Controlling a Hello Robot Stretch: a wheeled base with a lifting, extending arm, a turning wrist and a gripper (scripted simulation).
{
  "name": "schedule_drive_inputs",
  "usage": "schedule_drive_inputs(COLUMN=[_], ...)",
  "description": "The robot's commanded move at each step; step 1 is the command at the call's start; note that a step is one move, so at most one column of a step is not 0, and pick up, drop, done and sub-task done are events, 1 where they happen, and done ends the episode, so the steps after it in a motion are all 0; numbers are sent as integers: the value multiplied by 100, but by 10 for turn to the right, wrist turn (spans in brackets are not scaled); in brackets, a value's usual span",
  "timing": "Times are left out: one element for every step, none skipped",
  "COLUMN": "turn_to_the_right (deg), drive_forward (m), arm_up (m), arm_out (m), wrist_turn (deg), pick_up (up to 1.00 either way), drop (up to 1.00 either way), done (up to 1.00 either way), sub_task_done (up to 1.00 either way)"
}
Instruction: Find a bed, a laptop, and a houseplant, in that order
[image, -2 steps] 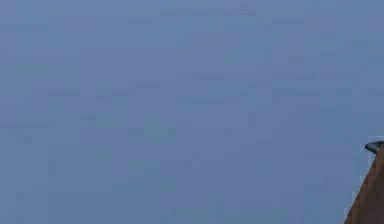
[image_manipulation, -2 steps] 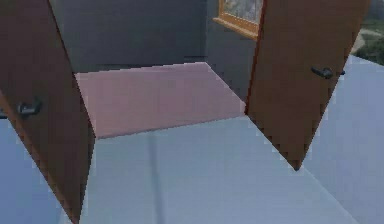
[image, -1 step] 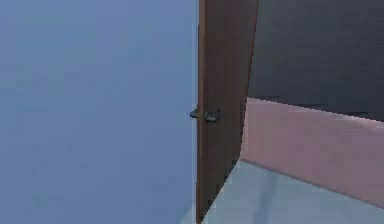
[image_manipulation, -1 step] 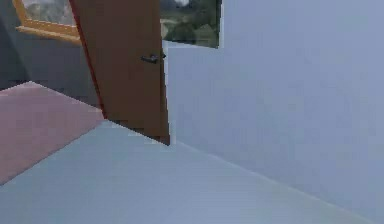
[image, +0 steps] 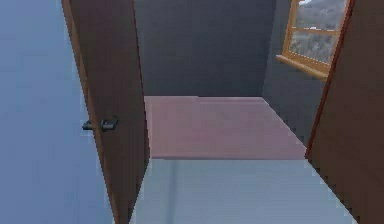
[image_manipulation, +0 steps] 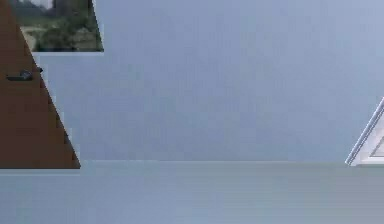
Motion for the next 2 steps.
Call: schedule_drive_inputs(turn_to_the_right=[0,0], drive_forward=[100,100], arm_up=[0,0], arm_out=[0,0], wrist_turn=[0,0], pick_up=[0,0], drop=[0,0], done=[0,0], sub_task_done=[0,0])
